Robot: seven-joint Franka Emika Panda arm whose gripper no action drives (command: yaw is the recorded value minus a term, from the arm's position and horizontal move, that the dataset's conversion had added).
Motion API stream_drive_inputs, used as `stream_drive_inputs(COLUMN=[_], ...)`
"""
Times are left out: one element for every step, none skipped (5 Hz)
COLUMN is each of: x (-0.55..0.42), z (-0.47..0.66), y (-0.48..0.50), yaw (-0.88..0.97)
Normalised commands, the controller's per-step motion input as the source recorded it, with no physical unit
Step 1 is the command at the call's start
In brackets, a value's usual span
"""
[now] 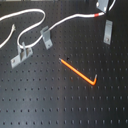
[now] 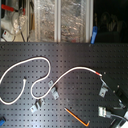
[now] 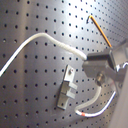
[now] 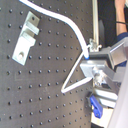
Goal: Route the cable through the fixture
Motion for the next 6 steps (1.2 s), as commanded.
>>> stream_drive_inputs(x=[-0.02, -0.112, -0.156, -0.167, -0.213, -0.281], z=[0.01, 0.36, 0.33, 0.26, 0.23, 0.18], y=[-0.019, -0.104, -0.144, -0.137, -0.173, -0.123], yaw=[0.0, 0.0, 0.0, 0.0, -0.07, -0.02])
